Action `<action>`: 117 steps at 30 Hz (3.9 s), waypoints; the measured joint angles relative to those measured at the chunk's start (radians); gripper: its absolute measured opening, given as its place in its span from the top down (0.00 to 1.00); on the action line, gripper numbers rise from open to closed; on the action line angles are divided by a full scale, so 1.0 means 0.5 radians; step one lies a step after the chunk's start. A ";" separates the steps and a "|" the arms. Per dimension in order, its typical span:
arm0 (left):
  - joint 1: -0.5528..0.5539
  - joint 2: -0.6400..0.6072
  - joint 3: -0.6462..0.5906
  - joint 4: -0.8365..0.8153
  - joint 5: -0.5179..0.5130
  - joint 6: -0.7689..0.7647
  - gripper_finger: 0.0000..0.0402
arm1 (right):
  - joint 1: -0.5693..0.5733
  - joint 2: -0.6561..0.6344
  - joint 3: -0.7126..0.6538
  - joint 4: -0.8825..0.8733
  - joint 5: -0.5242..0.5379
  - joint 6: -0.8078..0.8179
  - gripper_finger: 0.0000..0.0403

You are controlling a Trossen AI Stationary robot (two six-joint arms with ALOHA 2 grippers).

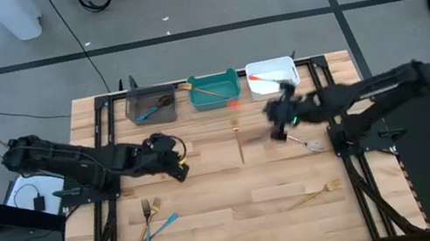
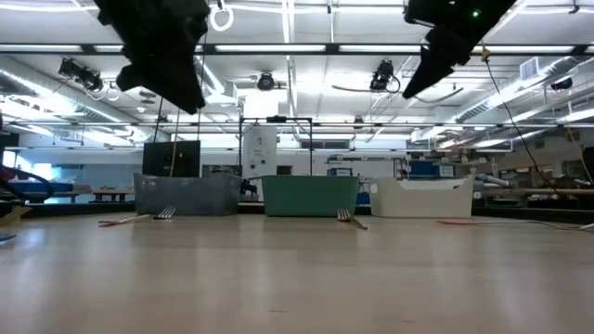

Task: Sort silverware by color (type)
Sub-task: Put the orange fork into the white bin, then put the blue fork into the black transparent bin

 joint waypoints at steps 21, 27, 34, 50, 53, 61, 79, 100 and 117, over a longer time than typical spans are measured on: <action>0.914 0.000 0.000 0.506 -0.081 0.720 0.73 | -1.673 0.190 0.002 0.236 -0.907 -0.994 0.96; 1.119 0.000 0.000 0.526 -0.069 0.796 0.73 | -1.761 0.459 0.002 0.220 -0.995 -1.101 0.96; 1.232 0.000 0.000 0.491 0.065 0.785 0.73 | -1.759 0.671 0.002 0.233 -0.828 -1.099 0.94; 1.236 -0.001 0.000 0.067 0.431 0.665 0.72 | -1.755 0.669 0.002 0.381 -0.429 -1.137 0.75; 1.221 -0.001 0.000 -0.085 0.637 0.555 0.72 | -1.768 0.618 0.002 0.404 -0.410 -1.168 0.75; 0.940 -0.001 0.000 -0.634 1.096 0.142 0.72 | -1.769 0.528 0.002 0.355 -0.373 -0.993 0.75; -0.528 -0.001 0.000 -0.940 1.052 -1.678 0.72 | -1.345 0.246 0.002 0.151 -0.540 -0.309 0.75; -1.335 0.404 0.001 -0.636 0.853 -2.594 0.72 | -0.625 0.239 0.002 -0.107 -0.539 0.076 0.75; -1.330 0.879 0.008 -0.420 1.009 -2.718 0.72 | -0.275 0.239 0.002 -0.126 -0.531 0.161 0.75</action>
